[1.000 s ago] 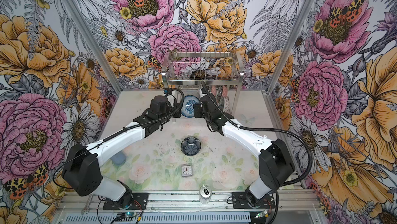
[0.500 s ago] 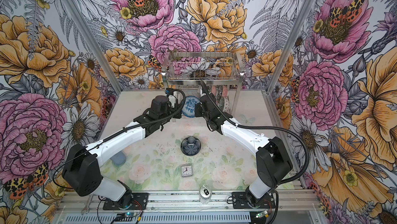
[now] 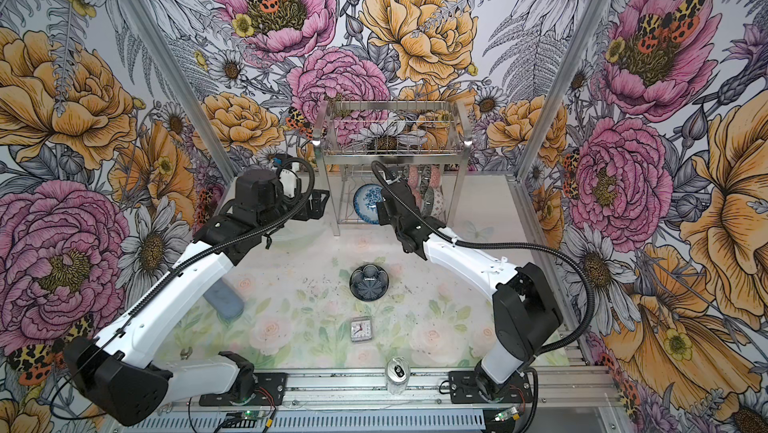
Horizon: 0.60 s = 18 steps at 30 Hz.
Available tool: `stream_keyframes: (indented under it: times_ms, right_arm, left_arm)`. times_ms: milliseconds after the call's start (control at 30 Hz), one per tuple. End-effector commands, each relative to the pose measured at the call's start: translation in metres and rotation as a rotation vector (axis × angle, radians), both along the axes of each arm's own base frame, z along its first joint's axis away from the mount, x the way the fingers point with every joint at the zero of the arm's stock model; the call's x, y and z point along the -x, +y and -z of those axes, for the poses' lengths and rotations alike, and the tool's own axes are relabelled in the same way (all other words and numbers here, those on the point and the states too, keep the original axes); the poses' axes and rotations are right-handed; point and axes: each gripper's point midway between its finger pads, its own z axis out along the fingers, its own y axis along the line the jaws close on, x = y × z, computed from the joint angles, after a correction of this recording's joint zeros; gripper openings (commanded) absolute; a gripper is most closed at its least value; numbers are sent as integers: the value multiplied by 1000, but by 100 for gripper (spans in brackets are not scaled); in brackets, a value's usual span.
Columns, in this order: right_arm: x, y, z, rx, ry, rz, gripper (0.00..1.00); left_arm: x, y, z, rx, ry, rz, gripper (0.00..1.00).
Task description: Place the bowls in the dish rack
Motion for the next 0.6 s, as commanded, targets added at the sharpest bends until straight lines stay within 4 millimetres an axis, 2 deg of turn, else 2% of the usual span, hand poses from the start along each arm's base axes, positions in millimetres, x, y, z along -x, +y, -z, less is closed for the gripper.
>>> stream_keyframes:
  times_ms: [0, 100, 233, 300, 567]
  right_arm:
    - [-17, 11, -32, 95, -139, 15, 0]
    - [-25, 22, -24, 184, -148, 8, 0]
    - [-37, 30, -15, 268, -167, 38, 0]
    - [-43, 33, -12, 296, -190, 53, 0]
    - [-72, 44, -3, 399, -272, 103, 0]
  left_arm:
    - [7, 20, 21, -82, 53, 14, 99]
    - [3, 33, 26, -111, 55, -16, 99]
    - [0, 41, 41, -148, 71, -22, 99]
    - [2, 46, 40, -138, 65, -37, 99]
    - [6, 46, 37, -125, 49, -32, 99]
